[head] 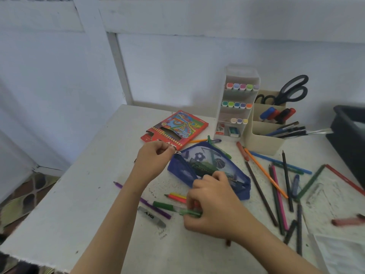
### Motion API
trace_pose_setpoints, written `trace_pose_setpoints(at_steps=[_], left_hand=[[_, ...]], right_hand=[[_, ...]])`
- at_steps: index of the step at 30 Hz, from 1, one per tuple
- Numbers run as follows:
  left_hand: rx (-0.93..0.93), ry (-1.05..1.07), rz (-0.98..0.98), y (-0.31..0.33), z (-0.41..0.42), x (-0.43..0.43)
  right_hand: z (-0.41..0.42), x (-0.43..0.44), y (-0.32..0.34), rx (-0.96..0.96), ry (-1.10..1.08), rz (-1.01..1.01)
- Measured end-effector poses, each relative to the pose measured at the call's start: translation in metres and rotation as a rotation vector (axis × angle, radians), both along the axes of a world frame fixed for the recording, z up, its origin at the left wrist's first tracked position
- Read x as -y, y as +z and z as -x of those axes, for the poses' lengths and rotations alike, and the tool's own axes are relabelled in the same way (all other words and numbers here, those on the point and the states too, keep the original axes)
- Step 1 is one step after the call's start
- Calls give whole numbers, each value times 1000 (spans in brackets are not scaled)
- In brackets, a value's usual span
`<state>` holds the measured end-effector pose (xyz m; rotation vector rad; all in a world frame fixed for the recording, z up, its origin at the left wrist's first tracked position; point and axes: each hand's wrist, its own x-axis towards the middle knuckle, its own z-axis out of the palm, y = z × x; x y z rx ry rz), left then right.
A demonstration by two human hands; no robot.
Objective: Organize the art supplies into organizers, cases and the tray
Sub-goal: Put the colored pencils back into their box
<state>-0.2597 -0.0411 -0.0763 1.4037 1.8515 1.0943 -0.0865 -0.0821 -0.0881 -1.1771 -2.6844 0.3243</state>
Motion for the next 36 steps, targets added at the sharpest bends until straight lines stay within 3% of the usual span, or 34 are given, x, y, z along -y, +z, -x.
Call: trace_pose_setpoints(at_steps=[3, 6, 9, 14, 19, 25, 29, 33, 36], left_hand=[[76, 9, 11, 6, 5, 0], [109, 5, 28, 10, 10, 1], [127, 2, 53, 11, 10, 3], [177, 3, 75, 11, 10, 4], [151, -31, 81, 12, 11, 4], [126, -110, 26, 12, 14, 9], [145, -201, -61, 14, 19, 14], [45, -359, -121, 6, 15, 12], [30, -296, -223, 5, -2, 9]], right_hand=[[-17, -7, 18, -221, -51, 79], [-37, -21, 29, -347, -184, -42], [-52, -35, 37, -225, -312, -181], [-45, -35, 35, 110, -348, -130], [-2, -44, 38, -106, -231, -160], [47, -64, 27, -9, -103, -253], [46, -68, 23, -124, -118, -283], [35, -66, 27, -200, -203, -191], [21, -62, 34, -244, -255, -144]])
